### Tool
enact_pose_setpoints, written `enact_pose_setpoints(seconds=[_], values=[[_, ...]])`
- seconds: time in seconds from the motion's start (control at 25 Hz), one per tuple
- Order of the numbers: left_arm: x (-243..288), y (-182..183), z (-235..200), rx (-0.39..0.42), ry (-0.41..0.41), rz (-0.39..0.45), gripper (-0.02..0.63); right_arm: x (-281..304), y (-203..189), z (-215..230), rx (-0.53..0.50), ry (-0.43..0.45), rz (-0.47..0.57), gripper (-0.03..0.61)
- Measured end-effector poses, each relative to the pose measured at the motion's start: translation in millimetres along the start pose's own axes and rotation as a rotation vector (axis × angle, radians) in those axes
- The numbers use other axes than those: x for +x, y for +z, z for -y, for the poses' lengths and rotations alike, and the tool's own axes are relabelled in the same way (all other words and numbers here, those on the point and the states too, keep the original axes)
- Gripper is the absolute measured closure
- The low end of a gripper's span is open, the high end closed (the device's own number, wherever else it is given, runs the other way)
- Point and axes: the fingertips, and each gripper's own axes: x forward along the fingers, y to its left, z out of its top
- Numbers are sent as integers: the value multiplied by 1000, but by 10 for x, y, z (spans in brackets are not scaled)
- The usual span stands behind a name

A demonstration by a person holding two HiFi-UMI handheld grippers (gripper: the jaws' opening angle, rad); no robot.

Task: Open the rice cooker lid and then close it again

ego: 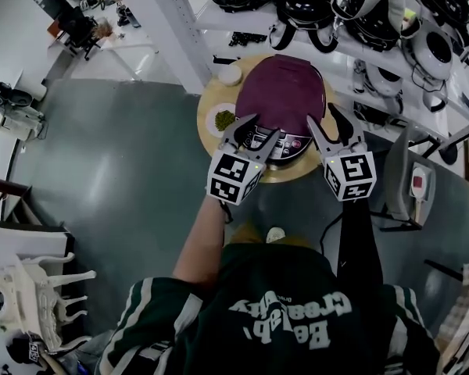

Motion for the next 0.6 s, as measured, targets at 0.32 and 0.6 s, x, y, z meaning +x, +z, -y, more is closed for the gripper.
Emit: enact_pose_setpoints(seconds=[0.32, 0.6], values=[[137, -233, -56, 0, -82, -93, 411, 108, -52, 13, 30, -29, -16, 353], [218, -500, 104, 4, -192, -200, 414, 41, -94, 46, 33, -52, -31, 353]])
